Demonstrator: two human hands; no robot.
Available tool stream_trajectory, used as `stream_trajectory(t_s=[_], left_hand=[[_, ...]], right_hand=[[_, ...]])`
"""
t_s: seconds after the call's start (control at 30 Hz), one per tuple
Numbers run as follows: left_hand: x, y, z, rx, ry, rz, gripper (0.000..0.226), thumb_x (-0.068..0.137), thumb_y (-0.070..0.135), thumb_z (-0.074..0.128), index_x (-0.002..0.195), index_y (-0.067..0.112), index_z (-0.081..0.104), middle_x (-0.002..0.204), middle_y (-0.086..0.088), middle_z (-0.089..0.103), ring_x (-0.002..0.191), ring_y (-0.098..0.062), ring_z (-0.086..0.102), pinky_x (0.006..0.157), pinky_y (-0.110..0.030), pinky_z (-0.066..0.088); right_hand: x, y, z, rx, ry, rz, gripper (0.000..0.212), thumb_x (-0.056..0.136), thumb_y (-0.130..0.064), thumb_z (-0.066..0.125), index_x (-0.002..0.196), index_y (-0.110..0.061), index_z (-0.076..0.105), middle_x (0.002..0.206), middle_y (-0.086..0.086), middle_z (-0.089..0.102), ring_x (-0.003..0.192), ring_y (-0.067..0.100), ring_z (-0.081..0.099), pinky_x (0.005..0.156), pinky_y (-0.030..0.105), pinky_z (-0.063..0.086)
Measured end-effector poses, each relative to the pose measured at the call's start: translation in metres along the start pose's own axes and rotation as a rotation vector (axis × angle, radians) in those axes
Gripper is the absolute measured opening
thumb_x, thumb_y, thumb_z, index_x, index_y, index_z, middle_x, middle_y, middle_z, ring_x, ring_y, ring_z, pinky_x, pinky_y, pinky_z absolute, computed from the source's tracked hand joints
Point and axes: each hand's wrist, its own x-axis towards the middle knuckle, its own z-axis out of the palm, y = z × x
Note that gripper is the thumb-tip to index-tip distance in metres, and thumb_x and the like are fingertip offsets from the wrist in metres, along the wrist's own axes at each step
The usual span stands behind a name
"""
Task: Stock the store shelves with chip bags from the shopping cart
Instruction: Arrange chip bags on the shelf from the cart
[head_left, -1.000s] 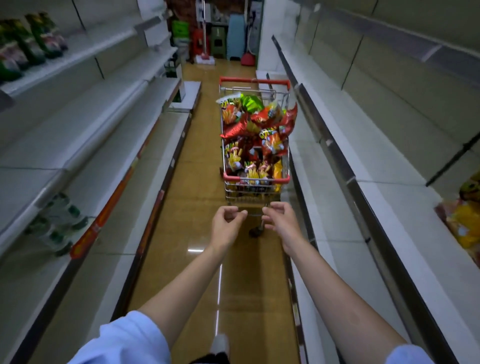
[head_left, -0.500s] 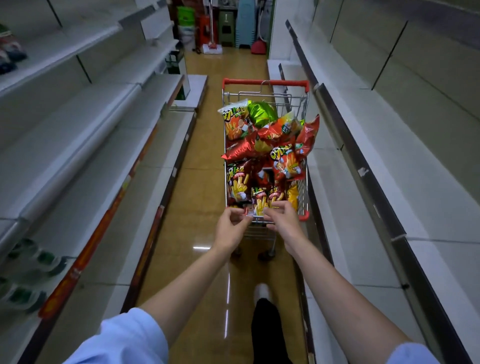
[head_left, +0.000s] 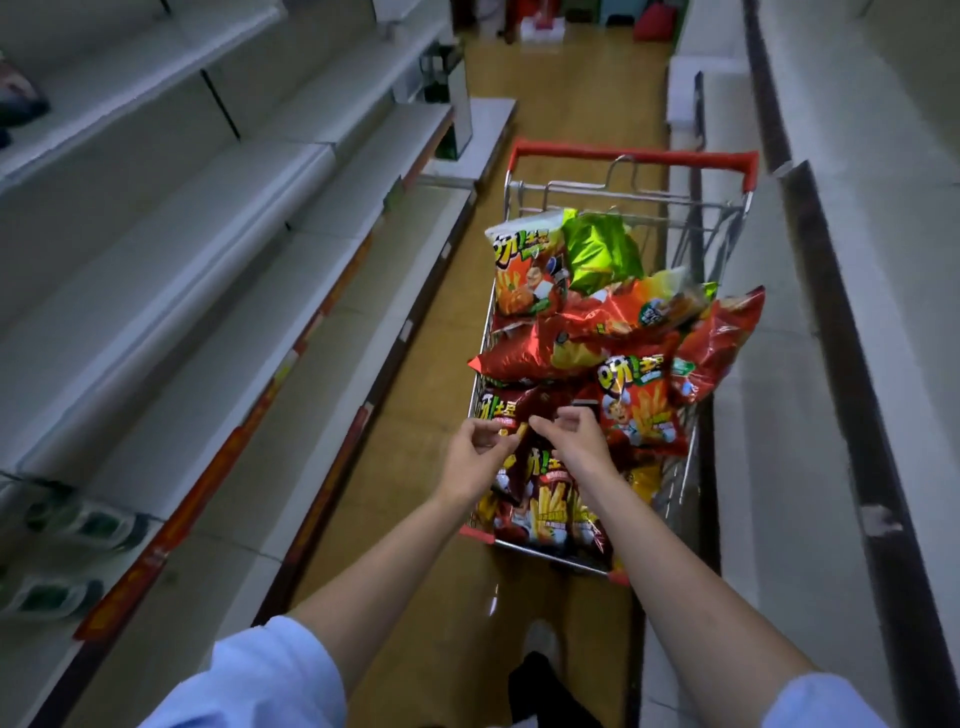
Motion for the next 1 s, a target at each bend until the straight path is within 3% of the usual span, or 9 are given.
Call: stream_trajectory(t_s=[0.17, 0.33, 0.53, 0.63, 0.73, 0.87, 0.93, 1.0], left_hand=[[0.038, -0.003, 0.018, 0.03, 0.009, -0.114, 0.03, 0.089, 0.021, 0.067, 0.112, 0.007, 0.054, 0.094, -0.002, 0.059, 0.084, -0.012, 0.057, 0.078, -0.028, 0.05], [0.06, -0.015, 0.021, 0.014, 0.055, -0.207, 0.032, 0.091, 0.026, 0.065, 0.114, 0.008, 0.054, 0.1, -0.003, 0.059, 0.087, -0.01, 0.057, 0.079, -0.024, 0.05], [0.067, -0.031, 0.02, 0.058, 0.034, -0.303, 0.034, 0.089, 0.028, 0.066, 0.116, 0.011, 0.053, 0.096, 0.003, 0.058, 0.084, -0.005, 0.056, 0.087, -0.032, 0.051], [0.077, -0.029, 0.019, 0.097, 0.023, -0.307, 0.038, 0.088, 0.029, 0.068, 0.118, 0.012, 0.052, 0.109, -0.003, 0.059, 0.091, -0.009, 0.057, 0.088, -0.03, 0.05], [0.089, -0.022, 0.019, 0.15, 0.015, -0.276, 0.054, 0.084, 0.033, 0.072, 0.127, 0.011, 0.048, 0.123, -0.005, 0.053, 0.106, -0.014, 0.052, 0.095, -0.031, 0.047], [0.103, -0.003, 0.01, 0.204, -0.084, -0.275, 0.081, 0.077, 0.037, 0.077, 0.141, 0.011, 0.034, 0.136, -0.004, 0.046, 0.12, -0.018, 0.048, 0.1, -0.032, 0.044], [0.104, 0.011, 0.002, 0.096, -0.187, -0.311, 0.077, 0.08, 0.033, 0.075, 0.14, 0.013, 0.031, 0.124, 0.002, 0.05, 0.107, -0.015, 0.055, 0.085, -0.025, 0.051], [0.102, 0.024, -0.006, 0.014, -0.305, -0.287, 0.048, 0.085, 0.024, 0.068, 0.123, 0.02, 0.038, 0.105, 0.009, 0.057, 0.088, -0.006, 0.059, 0.066, -0.015, 0.05]], right_hand=[[0.054, 0.018, 0.021, -0.088, -0.09, 0.125, 0.08, 0.084, -0.037, 0.072, 0.145, -0.008, 0.03, 0.148, 0.012, 0.036, 0.134, 0.027, 0.039, 0.105, 0.036, 0.036], [0.093, 0.03, 0.042, -0.14, -0.09, 0.22, 0.102, 0.078, -0.047, 0.074, 0.15, -0.004, 0.017, 0.153, 0.018, 0.026, 0.14, 0.032, 0.032, 0.111, 0.041, 0.032], [0.117, 0.036, 0.058, -0.242, -0.104, 0.258, 0.094, 0.078, -0.042, 0.076, 0.143, 0.002, 0.025, 0.144, 0.022, 0.04, 0.133, 0.036, 0.041, 0.103, 0.039, 0.037], [0.119, 0.036, 0.052, -0.244, -0.086, 0.237, 0.082, 0.078, -0.035, 0.078, 0.138, -0.001, 0.033, 0.138, 0.019, 0.048, 0.126, 0.035, 0.047, 0.1, 0.039, 0.04], [0.109, 0.031, 0.035, -0.182, -0.119, 0.197, 0.08, 0.078, -0.035, 0.077, 0.141, -0.009, 0.036, 0.136, 0.01, 0.051, 0.125, 0.031, 0.049, 0.1, 0.036, 0.041], [0.091, 0.02, 0.007, -0.143, -0.242, 0.123, 0.084, 0.069, -0.054, 0.078, 0.14, -0.023, 0.043, 0.131, -0.002, 0.057, 0.122, 0.021, 0.053, 0.103, 0.036, 0.043], [0.084, 0.01, -0.004, -0.101, -0.303, 0.095, 0.076, 0.069, -0.052, 0.078, 0.134, -0.028, 0.048, 0.125, -0.008, 0.06, 0.119, 0.016, 0.055, 0.103, 0.038, 0.044], [0.078, -0.004, -0.012, -0.068, -0.356, 0.056, 0.061, 0.078, -0.041, 0.075, 0.132, -0.03, 0.047, 0.123, -0.012, 0.058, 0.117, 0.011, 0.052, 0.103, 0.033, 0.04]])
